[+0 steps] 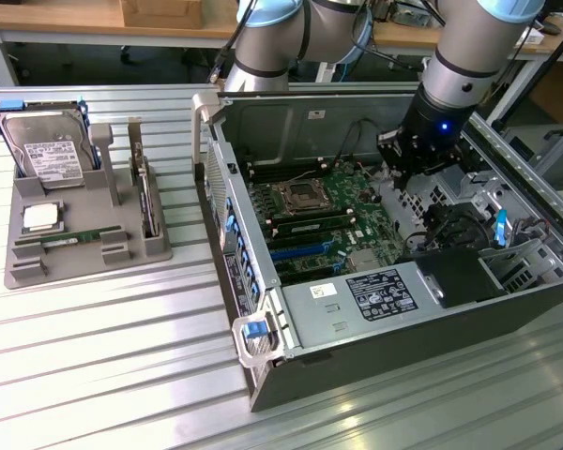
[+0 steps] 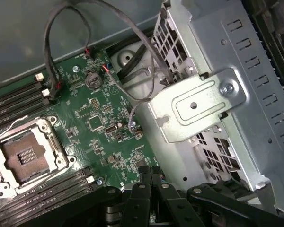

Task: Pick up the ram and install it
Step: 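Press down the ram until it locks into place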

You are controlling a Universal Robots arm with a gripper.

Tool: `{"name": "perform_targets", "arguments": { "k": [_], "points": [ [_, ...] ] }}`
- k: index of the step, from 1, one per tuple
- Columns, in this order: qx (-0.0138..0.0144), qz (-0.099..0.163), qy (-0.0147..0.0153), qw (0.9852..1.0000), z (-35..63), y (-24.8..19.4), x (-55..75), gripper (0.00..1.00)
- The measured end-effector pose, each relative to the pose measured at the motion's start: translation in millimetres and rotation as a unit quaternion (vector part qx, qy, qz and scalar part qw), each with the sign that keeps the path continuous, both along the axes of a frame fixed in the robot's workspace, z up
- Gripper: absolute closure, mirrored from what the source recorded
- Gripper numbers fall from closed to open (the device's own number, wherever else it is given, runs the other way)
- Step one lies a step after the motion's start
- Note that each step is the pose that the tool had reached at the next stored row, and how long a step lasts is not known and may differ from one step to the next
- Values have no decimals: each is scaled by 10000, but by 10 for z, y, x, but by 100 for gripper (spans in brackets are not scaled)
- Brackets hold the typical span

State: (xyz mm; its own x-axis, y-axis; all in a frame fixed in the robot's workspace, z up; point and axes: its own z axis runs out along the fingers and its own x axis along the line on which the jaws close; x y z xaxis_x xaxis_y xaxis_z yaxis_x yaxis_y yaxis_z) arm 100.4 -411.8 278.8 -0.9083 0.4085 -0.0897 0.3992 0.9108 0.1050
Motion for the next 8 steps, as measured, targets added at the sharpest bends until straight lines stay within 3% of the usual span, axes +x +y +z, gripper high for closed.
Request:
{"name": "perform_targets", "arguments": {
  "k": [2, 5, 6, 8],
  "points": [
    [1, 243, 0, 9997, 0, 0, 0, 89],
    [0, 719, 0, 9974, 0, 0, 0, 89],
    [0, 882, 0, 9961, 0, 0, 0, 89],
    [0, 1378, 0, 9905, 0, 0, 0, 89]
  ]
}}
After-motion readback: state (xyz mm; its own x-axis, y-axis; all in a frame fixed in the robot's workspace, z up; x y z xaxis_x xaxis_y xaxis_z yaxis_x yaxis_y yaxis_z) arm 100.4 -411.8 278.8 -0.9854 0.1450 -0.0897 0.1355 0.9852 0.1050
